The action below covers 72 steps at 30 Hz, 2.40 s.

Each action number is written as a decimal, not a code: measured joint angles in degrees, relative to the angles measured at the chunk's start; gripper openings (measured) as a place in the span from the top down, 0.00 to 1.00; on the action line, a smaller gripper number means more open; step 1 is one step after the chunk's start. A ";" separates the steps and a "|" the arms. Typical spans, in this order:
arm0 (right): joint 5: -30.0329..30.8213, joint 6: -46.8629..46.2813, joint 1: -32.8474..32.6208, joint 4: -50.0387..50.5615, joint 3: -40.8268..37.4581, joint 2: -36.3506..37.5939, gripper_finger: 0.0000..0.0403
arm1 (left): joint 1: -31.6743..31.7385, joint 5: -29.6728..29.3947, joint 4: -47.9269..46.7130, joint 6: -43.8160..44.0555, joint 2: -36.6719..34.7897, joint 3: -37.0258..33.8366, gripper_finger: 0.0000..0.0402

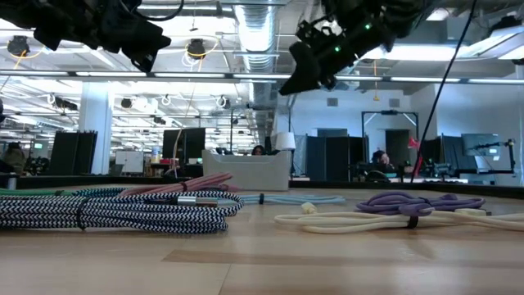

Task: Pick & Place USB Port
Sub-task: Put the bottom light blue charger cable into the gray bin, then put the light blue charger cable into the gray bin

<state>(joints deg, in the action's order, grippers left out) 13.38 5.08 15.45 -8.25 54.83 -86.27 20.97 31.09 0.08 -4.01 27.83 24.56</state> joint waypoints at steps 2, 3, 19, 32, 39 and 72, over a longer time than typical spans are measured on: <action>-0.24 -0.11 0.79 -3.45 0.71 -2.29 1.00 | 0.00 0.00 0.00 0.00 0.04 0.00 0.73; -0.29 -0.26 1.45 -3.08 0.40 -2.91 1.00 | -0.02 0.02 0.15 0.00 0.04 0.00 0.73; -2.82 -1.76 7.04 -3.20 9.58 -18.25 1.00 | -0.01 0.01 0.42 0.00 0.35 0.00 0.73; 0.01 -2.14 7.64 3.12 9.62 -16.82 1.00 | -0.01 0.02 0.40 -0.01 0.35 0.00 0.73; 0.01 -2.14 7.89 3.54 9.62 -16.82 1.00 | -0.01 0.02 0.42 0.00 0.35 0.00 0.73; 0.01 -0.80 7.87 2.15 9.62 -16.98 0.79 | -0.01 0.02 0.39 0.00 0.35 0.00 0.73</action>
<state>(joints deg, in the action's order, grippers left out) 13.39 4.27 23.32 -6.10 64.45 -103.24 20.96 31.11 0.47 -4.01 28.18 24.56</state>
